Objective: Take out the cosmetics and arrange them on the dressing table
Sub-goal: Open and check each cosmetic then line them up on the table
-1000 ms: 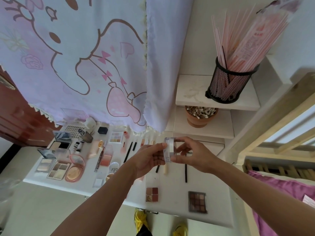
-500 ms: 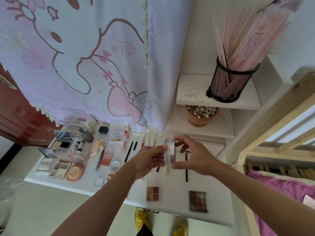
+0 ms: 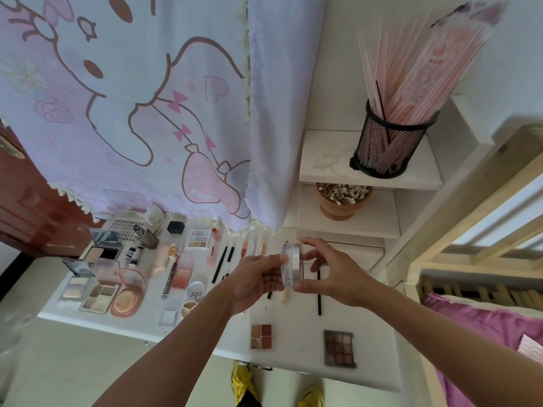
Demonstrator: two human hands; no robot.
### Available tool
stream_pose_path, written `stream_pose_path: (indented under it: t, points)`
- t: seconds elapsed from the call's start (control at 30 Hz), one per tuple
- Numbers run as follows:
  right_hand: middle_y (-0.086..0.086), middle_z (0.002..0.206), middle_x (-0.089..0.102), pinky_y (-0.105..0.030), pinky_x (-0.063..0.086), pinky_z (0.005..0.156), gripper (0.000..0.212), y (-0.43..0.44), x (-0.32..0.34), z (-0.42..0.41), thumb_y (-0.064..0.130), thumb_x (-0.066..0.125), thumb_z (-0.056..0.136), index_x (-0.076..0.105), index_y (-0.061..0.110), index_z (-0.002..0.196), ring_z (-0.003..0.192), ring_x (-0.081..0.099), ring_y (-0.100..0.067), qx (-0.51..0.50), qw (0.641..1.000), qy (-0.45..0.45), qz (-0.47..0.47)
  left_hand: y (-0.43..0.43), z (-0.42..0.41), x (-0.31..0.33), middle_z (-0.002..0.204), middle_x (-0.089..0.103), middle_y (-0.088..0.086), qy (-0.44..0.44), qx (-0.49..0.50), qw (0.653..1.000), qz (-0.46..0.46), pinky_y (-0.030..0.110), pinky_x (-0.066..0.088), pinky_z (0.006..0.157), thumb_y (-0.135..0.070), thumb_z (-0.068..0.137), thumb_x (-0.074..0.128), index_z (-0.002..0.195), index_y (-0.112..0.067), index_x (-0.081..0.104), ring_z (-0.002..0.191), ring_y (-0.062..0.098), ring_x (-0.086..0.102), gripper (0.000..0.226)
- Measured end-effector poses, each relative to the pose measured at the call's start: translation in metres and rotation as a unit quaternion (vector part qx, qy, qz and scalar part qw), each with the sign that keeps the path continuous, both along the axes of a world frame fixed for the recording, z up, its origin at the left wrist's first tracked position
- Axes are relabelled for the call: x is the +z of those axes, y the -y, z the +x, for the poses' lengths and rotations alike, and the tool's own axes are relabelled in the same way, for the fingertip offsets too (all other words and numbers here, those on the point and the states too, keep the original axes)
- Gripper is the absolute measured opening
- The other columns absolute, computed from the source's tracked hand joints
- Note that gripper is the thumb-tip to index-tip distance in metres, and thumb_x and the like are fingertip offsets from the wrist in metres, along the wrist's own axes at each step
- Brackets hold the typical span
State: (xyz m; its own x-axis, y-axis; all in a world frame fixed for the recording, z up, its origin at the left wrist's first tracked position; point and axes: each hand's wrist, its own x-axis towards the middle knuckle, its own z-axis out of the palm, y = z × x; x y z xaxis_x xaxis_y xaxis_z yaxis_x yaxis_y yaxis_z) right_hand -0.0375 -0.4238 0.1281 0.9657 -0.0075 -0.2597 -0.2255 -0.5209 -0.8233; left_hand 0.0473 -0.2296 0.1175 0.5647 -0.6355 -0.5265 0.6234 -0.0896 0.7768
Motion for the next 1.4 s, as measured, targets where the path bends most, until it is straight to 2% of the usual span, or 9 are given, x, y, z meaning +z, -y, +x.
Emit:
stream_pose_path:
  t: [0.1, 0.3, 0.47, 0.63, 0.8, 0.97, 1.17, 1.33, 1.4]
  points:
    - [0.018, 0.109, 0.061, -0.035, 0.053, 0.092, 0.097, 0.000, 0.001, -0.001, 0.080, 0.069, 0.052, 0.044, 0.042, 0.137, 0.096, 0.061, -0.001, -0.011, 1.000, -0.003, -0.005, 0.000, 0.000, 0.000, 0.096, 0.065, 0.021, 0.002, 0.000, 1.000, 0.000, 0.031, 0.053, 0.074, -0.032, 0.076, 0.073, 0.110, 0.005, 0.066, 0.080, 0.024, 0.062, 0.050]
    - [0.021, 0.119, 0.054, -0.036, 0.052, 0.092, 0.092, 0.000, 0.000, -0.001, 0.043, 0.090, 0.060, 0.037, 0.047, 0.136, 0.099, 0.058, -0.002, 0.013, 1.000, 0.012, -0.011, 0.000, -0.002, -0.001, 0.093, 0.066, 0.019, -0.004, 0.002, 1.000, -0.002, 0.030, 0.053, 0.072, -0.030, 0.077, 0.072, 0.104, 0.001, 0.068, 0.077, 0.023, 0.061, 0.041]
    - [0.019, 0.113, 0.058, -0.034, 0.052, 0.092, 0.097, -0.002, 0.002, -0.001, 0.075, 0.074, 0.053, 0.040, 0.044, 0.138, 0.097, 0.060, -0.001, -0.007, 1.000, 0.005, -0.002, 0.000, -0.001, 0.000, 0.095, 0.066, 0.019, 0.002, -0.009, 1.000, -0.007, 0.031, 0.052, 0.075, -0.030, 0.078, 0.071, 0.108, 0.003, 0.067, 0.079, 0.023, 0.062, 0.044]
    - [0.021, 0.118, 0.056, -0.037, 0.052, 0.091, 0.086, -0.003, 0.002, -0.001, 0.046, 0.088, 0.060, 0.041, 0.044, 0.132, 0.098, 0.058, -0.003, 0.004, 0.999, 0.030, -0.012, -0.001, -0.002, -0.001, 0.091, 0.065, 0.018, -0.004, -0.003, 1.000, -0.007, 0.030, 0.053, 0.073, -0.030, 0.078, 0.070, 0.106, 0.002, 0.067, 0.077, 0.022, 0.061, 0.043]
    - [0.019, 0.115, 0.058, -0.036, 0.053, 0.092, 0.097, -0.004, 0.005, 0.001, 0.076, 0.072, 0.055, 0.040, 0.041, 0.139, 0.096, 0.061, -0.003, -0.013, 1.000, 0.010, 0.015, -0.002, 0.000, 0.000, 0.096, 0.066, 0.019, 0.001, -0.006, 1.000, -0.011, 0.030, 0.053, 0.075, -0.034, 0.074, 0.074, 0.110, 0.004, 0.066, 0.080, 0.023, 0.062, 0.054]
    - [0.024, 0.118, 0.054, -0.038, 0.052, 0.091, 0.084, -0.006, 0.005, 0.001, 0.054, 0.085, 0.061, 0.043, 0.044, 0.134, 0.096, 0.057, -0.002, 0.006, 0.999, 0.039, -0.024, -0.004, -0.001, -0.002, 0.094, 0.065, 0.019, -0.006, 0.000, 1.000, -0.014, 0.030, 0.053, 0.073, -0.031, 0.077, 0.071, 0.111, 0.006, 0.065, 0.078, 0.023, 0.061, 0.050]
    - [0.023, 0.115, 0.057, -0.036, 0.053, 0.090, 0.097, -0.008, 0.008, -0.001, 0.080, 0.068, 0.054, 0.042, 0.041, 0.139, 0.095, 0.060, -0.002, -0.012, 1.000, 0.020, -0.018, -0.006, -0.001, 0.000, 0.098, 0.064, 0.020, -0.007, -0.005, 1.000, -0.020, 0.031, 0.052, 0.076, -0.032, 0.078, 0.070, 0.115, 0.005, 0.064, 0.082, 0.023, 0.061, 0.053]
    - [0.028, 0.119, 0.051, -0.035, 0.052, 0.087, 0.090, -0.011, 0.008, 0.000, 0.059, 0.084, 0.058, 0.041, 0.045, 0.135, 0.095, 0.055, 0.000, 0.014, 0.997, 0.047, -0.061, -0.009, -0.002, 0.000, 0.095, 0.066, 0.018, -0.013, -0.001, 1.000, -0.022, 0.030, 0.053, 0.074, -0.032, 0.076, 0.070, 0.111, 0.003, 0.065, 0.080, 0.023, 0.061, 0.050]
    - [0.028, 0.123, 0.049, -0.032, 0.051, 0.088, 0.096, -0.012, 0.007, 0.000, 0.064, 0.082, 0.058, 0.036, 0.046, 0.140, 0.097, 0.055, 0.001, 0.015, 0.997, 0.042, -0.061, -0.010, -0.003, 0.000, 0.094, 0.066, 0.018, -0.019, 0.002, 0.999, -0.028, 0.029, 0.054, 0.071, -0.031, 0.077, 0.070, 0.110, 0.001, 0.066, 0.079, 0.023, 0.061, 0.046]
